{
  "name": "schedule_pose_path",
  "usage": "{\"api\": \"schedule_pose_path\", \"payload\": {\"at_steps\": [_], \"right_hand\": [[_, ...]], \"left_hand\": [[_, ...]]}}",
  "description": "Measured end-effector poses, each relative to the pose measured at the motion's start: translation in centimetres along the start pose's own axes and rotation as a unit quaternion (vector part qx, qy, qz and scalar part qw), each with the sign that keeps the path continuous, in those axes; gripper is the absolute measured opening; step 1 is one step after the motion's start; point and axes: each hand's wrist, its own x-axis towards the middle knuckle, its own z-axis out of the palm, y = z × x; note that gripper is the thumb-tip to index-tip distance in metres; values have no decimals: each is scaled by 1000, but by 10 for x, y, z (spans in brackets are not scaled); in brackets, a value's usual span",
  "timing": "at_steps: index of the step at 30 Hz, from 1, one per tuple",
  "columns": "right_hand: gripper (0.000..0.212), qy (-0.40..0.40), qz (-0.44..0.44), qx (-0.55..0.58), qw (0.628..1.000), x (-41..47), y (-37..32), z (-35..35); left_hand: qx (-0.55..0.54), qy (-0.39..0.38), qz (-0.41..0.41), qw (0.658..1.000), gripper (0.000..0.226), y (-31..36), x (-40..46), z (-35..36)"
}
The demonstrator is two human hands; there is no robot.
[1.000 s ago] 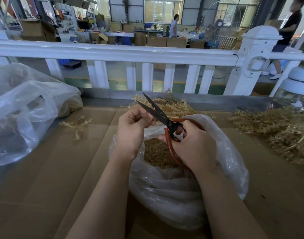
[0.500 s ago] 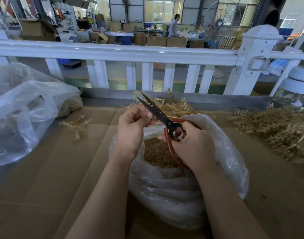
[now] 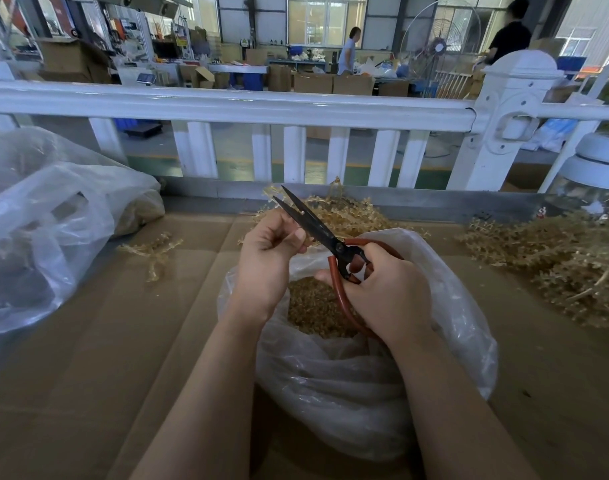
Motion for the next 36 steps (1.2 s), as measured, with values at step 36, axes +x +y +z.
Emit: {"api": "schedule_pose_path", "payload": {"at_steps": [36], "right_hand": [[67,-9,-20,46,999,1,-2,-3]], "left_hand": [[-280,-10,-171,945,13,7,1,-13]]}}
